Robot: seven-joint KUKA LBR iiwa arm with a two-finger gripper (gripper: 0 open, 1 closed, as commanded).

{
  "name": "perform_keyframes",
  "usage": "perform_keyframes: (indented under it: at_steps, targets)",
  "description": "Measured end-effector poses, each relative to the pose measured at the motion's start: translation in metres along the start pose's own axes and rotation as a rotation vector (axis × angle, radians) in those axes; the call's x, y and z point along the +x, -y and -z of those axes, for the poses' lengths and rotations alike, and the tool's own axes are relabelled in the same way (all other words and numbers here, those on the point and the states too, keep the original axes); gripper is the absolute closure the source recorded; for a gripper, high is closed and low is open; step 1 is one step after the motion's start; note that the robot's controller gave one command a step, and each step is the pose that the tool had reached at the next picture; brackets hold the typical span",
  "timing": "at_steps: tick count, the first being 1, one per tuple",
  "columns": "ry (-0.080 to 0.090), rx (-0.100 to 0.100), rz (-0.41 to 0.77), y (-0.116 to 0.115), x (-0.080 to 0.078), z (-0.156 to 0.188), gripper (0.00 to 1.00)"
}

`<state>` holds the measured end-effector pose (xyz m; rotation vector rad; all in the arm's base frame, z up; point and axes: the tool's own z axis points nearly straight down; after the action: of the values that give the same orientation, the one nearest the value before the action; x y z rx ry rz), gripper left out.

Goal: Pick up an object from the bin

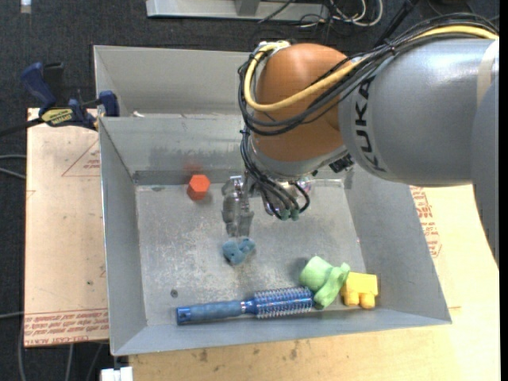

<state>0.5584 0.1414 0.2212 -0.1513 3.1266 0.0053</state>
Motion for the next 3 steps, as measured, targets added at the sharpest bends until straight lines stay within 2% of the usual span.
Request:
perform_keyframes:
  at_steps: [1,2,3]
  targets:
    - [-0.008,0.002,0.000,0.000,0.001,-0.005,0.00]
    - [-0.007,-0.001,0.064,-0.044,0.018,0.012,0.00]
    - [-0.022,0.002,0.182,-0.035,0.074,-0.094,0.00]
